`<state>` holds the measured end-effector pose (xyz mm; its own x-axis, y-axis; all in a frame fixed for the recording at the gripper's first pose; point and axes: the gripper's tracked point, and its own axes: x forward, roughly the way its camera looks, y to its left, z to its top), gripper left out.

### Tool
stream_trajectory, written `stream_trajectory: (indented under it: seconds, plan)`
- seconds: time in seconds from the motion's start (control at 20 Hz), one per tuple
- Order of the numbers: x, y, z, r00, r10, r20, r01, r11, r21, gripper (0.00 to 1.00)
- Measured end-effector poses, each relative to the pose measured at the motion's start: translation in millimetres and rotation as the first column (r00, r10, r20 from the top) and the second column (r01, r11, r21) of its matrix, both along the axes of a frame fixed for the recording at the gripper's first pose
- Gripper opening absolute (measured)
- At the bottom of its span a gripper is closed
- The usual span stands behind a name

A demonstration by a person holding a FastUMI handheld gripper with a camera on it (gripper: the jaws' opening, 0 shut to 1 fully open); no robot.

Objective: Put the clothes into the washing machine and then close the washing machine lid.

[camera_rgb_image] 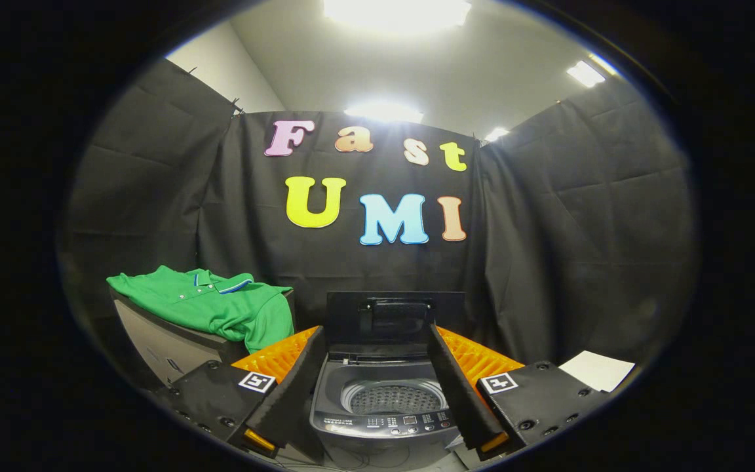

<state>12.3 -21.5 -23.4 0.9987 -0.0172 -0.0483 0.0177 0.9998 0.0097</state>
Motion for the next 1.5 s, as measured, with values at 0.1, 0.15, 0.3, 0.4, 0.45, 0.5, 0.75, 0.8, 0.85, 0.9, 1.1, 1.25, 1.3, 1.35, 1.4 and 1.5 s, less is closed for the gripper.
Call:
stream_trajectory:
  seconds: [0.1, 0.15, 0.3, 0.4, 0.45, 0.5, 0.75, 0.8, 0.85, 0.9, 1.1, 1.25, 1.3, 1.35, 1.4, 1.5]
  plan:
    - [1.1, 1.2, 0.4, 1.0, 0.001, 0.001, -0.001, 1.0, -0.007, 0.98]
    - [1.2, 1.5, 1.1, 1.0, 0.0, 0.003, 0.0, 1.0, -0.009, 0.98]
    - [5.3, 7.4, 3.1, 1.0, 0.009, 0.009, -0.009, 1.0, -0.002, 0.98]
    - [8.7, 11.4, 3.6, 1.0, 0.016, 0.003, -0.016, 1.0, -0.006, 0.98]
    - [10.2, 13.8, 6.9, 1.0, 0.02, 0.008, -0.02, 1.0, -0.004, 0.98]
    - [12.2, 18.1, 9.5, 1.0, 0.029, 0.01, -0.029, 1.0, 0.0, 0.98]
    - [26.5, 42.3, 26.4, 0.996, 0.079, 0.028, -0.079, 0.997, -0.002, 0.98]
    - [28.6, 49.2, 30.6, 0.995, 0.091, 0.032, -0.091, 0.996, -0.004, 0.97]
    - [31.8, 54.3, 35.2, 0.994, 0.103, 0.037, -0.103, 0.995, -0.008, 0.98]
    - [35.8, 59.2, 38.9, 0.993, 0.112, 0.042, -0.112, 0.994, -0.013, 0.98]
    - [45.7, 81.3, 50.5, 0.987, 0.154, 0.054, -0.154, 0.988, -0.007, 0.98]
    - [52.3, 96.8, 57.9, 0.981, 0.184, 0.06, -0.183, 0.983, -0.015, 0.98]
    - [54.3, 102.3, 60.3, 0.979, 0.194, 0.063, -0.193, 0.981, -0.014, 0.98]
    - [56.3, 107.1, 62.6, 0.977, 0.204, 0.064, -0.203, 0.979, -0.011, 0.98]
    - [59.8, 113.3, 64.2, 0.975, 0.213, 0.065, -0.213, 0.977, -0.007, 0.98]
    - [65.7, 122.8, 67.7, 0.973, 0.224, 0.061, -0.225, 0.974, 0.002, 0.98]
